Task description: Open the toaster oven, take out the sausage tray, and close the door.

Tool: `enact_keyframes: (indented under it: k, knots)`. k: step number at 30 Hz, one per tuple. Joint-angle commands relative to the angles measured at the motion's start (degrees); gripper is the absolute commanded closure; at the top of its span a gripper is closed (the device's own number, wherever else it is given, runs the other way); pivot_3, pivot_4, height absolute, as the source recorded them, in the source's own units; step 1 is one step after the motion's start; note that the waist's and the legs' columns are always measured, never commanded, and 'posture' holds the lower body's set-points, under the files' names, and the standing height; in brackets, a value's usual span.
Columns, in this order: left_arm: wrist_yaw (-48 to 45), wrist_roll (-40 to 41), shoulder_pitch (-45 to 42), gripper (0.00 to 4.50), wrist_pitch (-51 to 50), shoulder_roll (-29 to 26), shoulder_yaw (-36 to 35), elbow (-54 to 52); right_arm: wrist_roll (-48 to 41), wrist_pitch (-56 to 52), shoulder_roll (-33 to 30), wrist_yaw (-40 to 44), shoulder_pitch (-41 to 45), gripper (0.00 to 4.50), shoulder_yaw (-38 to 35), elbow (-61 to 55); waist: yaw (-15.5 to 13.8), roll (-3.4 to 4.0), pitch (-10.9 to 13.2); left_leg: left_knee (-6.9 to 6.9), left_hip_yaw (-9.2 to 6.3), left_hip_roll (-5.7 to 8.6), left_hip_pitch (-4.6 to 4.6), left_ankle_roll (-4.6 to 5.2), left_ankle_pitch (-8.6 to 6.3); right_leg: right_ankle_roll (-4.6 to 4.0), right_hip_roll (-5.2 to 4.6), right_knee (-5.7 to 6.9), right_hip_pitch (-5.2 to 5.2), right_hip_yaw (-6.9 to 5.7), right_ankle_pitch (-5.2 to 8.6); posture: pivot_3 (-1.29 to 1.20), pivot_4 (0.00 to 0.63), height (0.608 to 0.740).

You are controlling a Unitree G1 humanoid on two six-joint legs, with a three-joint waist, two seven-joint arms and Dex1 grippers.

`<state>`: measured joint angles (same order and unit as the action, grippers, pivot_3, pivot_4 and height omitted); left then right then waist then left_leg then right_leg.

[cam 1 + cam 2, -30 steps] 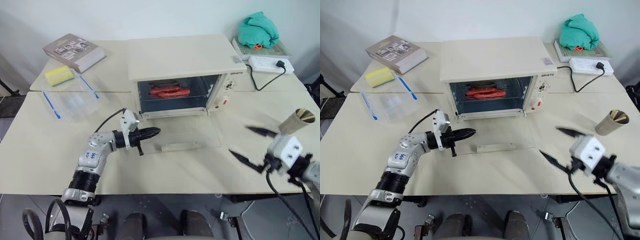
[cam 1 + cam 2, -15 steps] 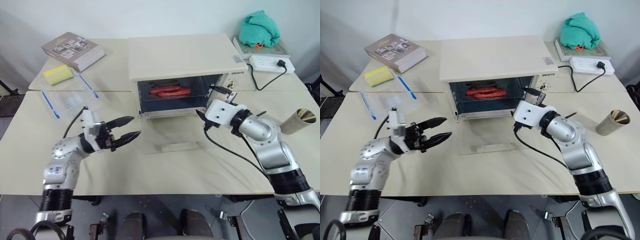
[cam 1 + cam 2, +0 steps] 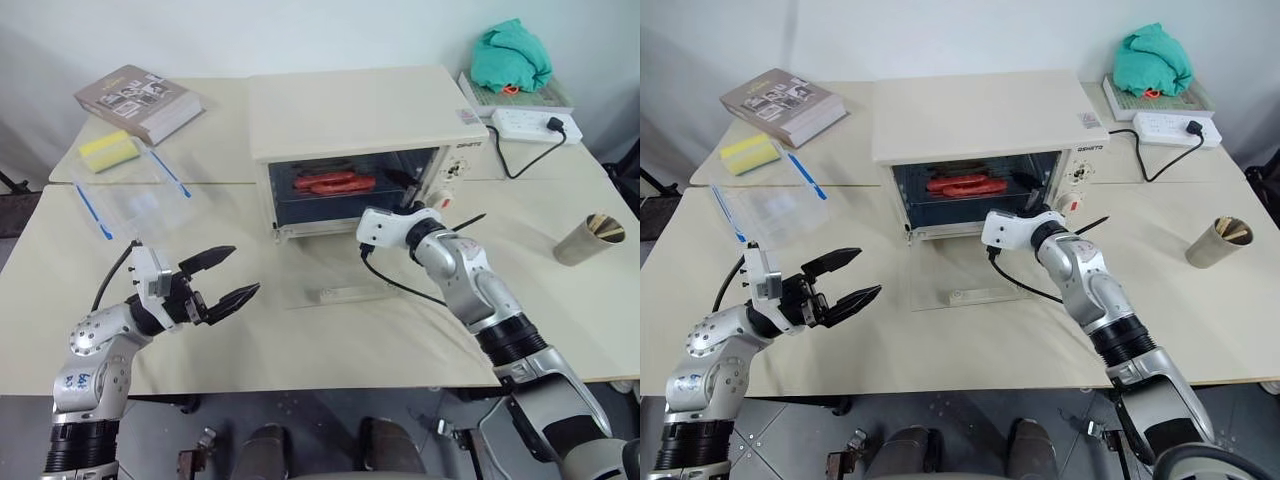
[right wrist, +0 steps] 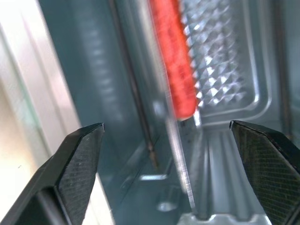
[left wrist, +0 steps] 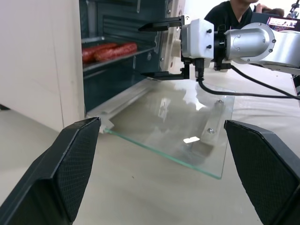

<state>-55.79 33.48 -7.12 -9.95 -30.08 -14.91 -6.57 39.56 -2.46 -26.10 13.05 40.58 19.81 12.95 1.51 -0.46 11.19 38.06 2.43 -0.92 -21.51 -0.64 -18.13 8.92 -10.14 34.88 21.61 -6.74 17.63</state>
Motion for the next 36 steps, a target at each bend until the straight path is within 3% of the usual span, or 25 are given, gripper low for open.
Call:
enact_keyframes:
  k: [1, 12, 26, 36]
  knots:
    - [0.43, 1.08, 0.12, 0.00, 0.40, -0.13, -0.57, -2.50, 2.19, -1.67, 0.74, -1.81, 1.20, 0.59, -0.15, -1.07, 0.07, 0.00, 0.00, 0.00, 0.00, 0.00, 0.00, 0.00, 0.00, 0.00, 0.00, 0.00, 0.00, 0.00, 0.00, 0.00, 0.150, 0.740]
    - [0.67, 1.03, -1.20, 0.00, 0.28, 0.10, 0.49, -1.97, 4.32, -3.24, 1.97, -2.46, 1.16, 4.39, -0.11, -1.77, 0.14, 0.00, 0.00, -0.02, 0.00, 0.00, 0.01, 0.00, 0.00, 0.00, 0.00, 0.00, 0.01, 0.00, 0.00, 0.00, 0.150, 0.740]
    - [1.57, 0.26, -3.27, 0.00, 0.62, 1.39, 2.22, -0.90, 2.46, 0.95, -0.30, 1.83, 2.41, 4.45, -1.73, -6.28, 0.22, -0.01, 0.00, -0.08, 0.01, -0.01, 0.00, -0.01, 0.00, 0.00, 0.01, -0.02, 0.03, 0.00, 0.00, 0.00, 0.150, 0.740]
    - [1.70, -0.67, -8.56, 0.00, 1.94, 4.08, 4.85, 2.62, -1.63, 1.47, -5.97, 11.64, -1.71, 4.45, -4.00, -15.42, 0.12, 0.00, 0.01, -0.13, 0.04, -0.01, -0.02, -0.01, -0.01, 0.00, 0.02, -0.08, 0.08, -0.02, 0.00, 0.00, 0.150, 0.740]
